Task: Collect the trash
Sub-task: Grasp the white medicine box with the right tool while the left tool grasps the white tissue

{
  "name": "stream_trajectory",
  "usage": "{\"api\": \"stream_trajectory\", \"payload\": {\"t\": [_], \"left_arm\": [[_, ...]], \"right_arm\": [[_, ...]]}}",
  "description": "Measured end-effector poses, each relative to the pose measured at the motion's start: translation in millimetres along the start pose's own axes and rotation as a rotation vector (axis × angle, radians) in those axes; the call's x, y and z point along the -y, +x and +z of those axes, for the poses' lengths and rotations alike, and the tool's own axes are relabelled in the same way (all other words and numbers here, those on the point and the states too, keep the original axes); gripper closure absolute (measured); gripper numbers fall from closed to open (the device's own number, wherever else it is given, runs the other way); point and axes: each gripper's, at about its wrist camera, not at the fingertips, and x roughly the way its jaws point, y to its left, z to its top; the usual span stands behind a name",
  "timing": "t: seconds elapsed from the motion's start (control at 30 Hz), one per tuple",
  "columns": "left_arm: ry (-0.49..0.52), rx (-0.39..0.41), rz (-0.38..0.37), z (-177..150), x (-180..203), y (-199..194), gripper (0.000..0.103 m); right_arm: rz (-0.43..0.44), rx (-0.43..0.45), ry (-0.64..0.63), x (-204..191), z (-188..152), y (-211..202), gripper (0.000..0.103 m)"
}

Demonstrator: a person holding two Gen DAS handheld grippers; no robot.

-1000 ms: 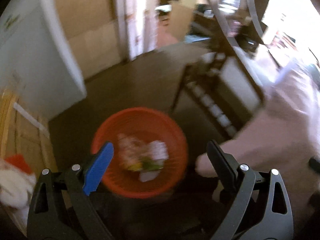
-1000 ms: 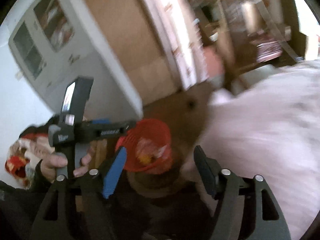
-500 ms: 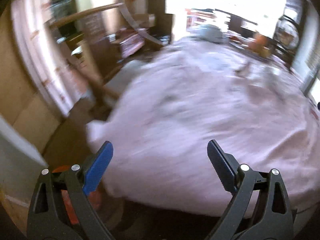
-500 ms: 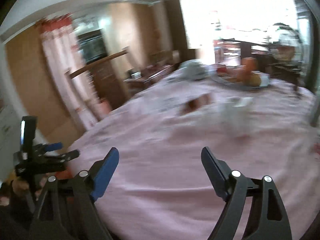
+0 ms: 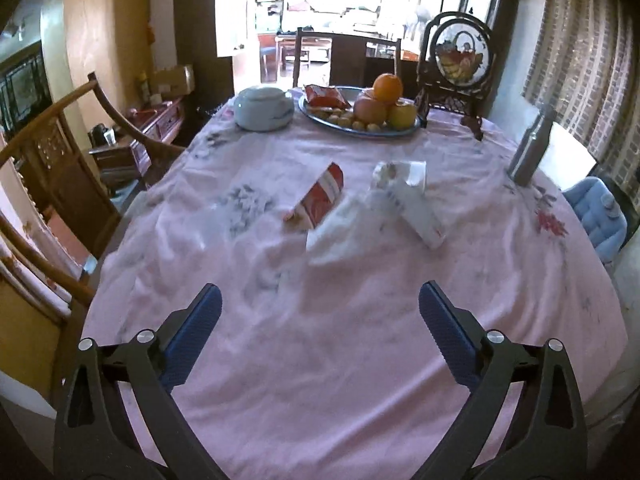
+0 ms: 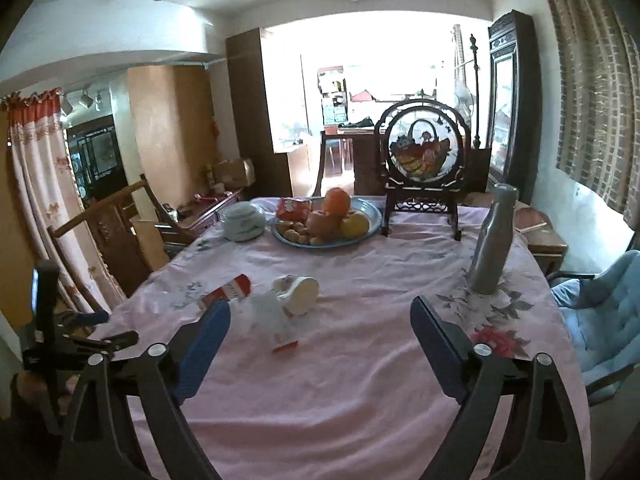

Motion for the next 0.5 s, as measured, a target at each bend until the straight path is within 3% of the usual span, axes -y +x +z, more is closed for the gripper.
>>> {"api": "stream_trajectory", "payload": {"t": [0.2, 0.33, 0.5], "left_arm": [[0.007, -0.092, 0.030, 2, -3, 47, 0.007], [0.023, -0.157, 0.037, -4, -5, 80, 0.007], [0.016, -0.203, 0.031, -7, -10, 103, 0.007]], "right_arm": [[0.083, -0.265, -0.021, -16, -19, 131, 0.012], [0.080, -0.378, -0.135, -46, -32, 200, 0.012], [0.068, -0.470, -0.237, -73, -56, 255, 0.012]]}}
